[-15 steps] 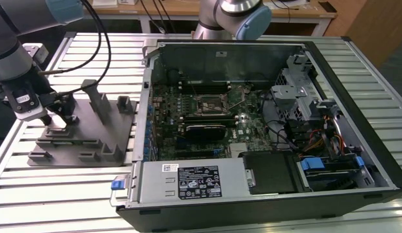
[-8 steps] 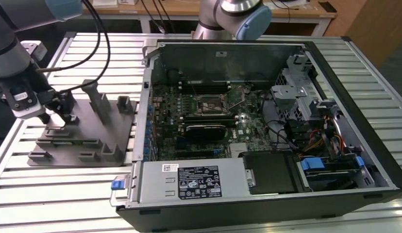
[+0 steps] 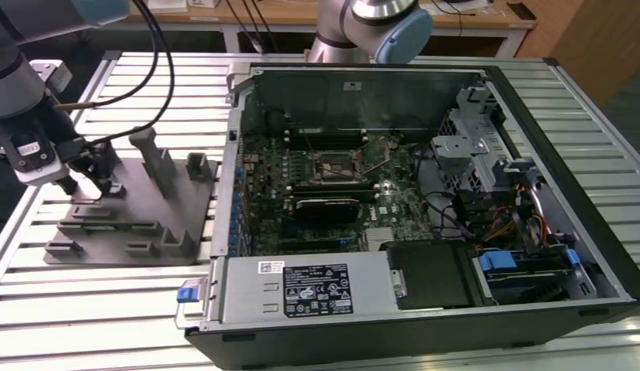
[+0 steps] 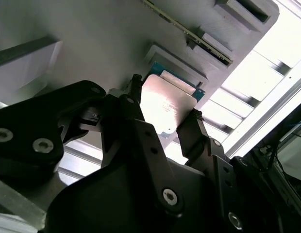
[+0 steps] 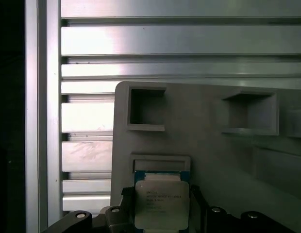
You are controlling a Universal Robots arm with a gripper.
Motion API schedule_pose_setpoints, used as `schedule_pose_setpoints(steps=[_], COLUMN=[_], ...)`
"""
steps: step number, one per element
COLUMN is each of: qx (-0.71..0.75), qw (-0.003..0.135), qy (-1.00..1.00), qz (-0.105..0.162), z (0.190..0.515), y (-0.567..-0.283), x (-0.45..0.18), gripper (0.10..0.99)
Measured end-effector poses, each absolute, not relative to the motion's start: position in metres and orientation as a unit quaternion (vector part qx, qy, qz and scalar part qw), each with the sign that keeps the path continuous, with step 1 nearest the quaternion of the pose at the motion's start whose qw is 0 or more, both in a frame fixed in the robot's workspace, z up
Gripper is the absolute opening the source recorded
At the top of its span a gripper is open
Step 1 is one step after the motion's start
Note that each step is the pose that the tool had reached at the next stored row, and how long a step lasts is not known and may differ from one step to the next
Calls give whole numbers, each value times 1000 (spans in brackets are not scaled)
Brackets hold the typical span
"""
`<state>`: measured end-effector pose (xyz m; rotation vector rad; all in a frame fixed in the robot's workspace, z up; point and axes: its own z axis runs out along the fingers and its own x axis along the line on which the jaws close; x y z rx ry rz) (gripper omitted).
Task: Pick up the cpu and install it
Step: 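Pick up the cpu and move it towards the insertion slot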
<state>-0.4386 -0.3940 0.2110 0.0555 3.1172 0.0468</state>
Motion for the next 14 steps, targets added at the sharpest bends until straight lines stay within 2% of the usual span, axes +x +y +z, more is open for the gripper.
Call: schedule_pose_setpoints(steps=[14], qx=[18], qw=[12], qy=[1000], qz=[15], z=[224], y=[-394], x=[-439], gripper=[541])
